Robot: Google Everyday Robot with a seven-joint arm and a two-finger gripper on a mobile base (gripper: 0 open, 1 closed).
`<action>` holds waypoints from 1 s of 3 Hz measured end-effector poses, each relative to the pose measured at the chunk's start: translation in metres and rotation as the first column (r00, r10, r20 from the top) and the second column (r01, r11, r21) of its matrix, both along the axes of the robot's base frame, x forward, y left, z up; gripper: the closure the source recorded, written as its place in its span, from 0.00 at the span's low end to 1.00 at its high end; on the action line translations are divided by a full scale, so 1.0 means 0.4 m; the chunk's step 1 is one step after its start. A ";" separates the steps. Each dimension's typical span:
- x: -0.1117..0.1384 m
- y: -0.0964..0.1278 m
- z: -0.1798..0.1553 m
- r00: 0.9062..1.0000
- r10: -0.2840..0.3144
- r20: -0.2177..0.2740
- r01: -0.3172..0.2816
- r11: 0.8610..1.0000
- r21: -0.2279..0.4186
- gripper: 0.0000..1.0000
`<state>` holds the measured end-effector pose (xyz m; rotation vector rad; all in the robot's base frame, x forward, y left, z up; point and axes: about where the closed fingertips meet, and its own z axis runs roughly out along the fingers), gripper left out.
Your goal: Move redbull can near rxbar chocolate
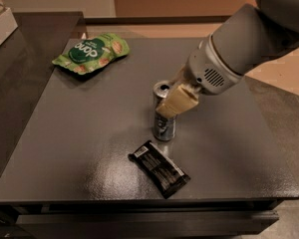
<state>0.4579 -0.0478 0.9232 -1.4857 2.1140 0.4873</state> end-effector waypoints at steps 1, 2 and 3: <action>-0.002 0.010 -0.006 1.000 0.012 0.011 -0.012 1.000 0.000 0.35; -0.003 0.015 -0.010 1.000 0.019 0.017 -0.019 1.000 0.001 0.12; -0.003 0.018 -0.012 1.000 0.023 0.021 -0.023 1.000 0.001 0.00</action>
Offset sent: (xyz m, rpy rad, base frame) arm -0.0005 0.0030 -0.0020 0.0004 -0.0084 0.0094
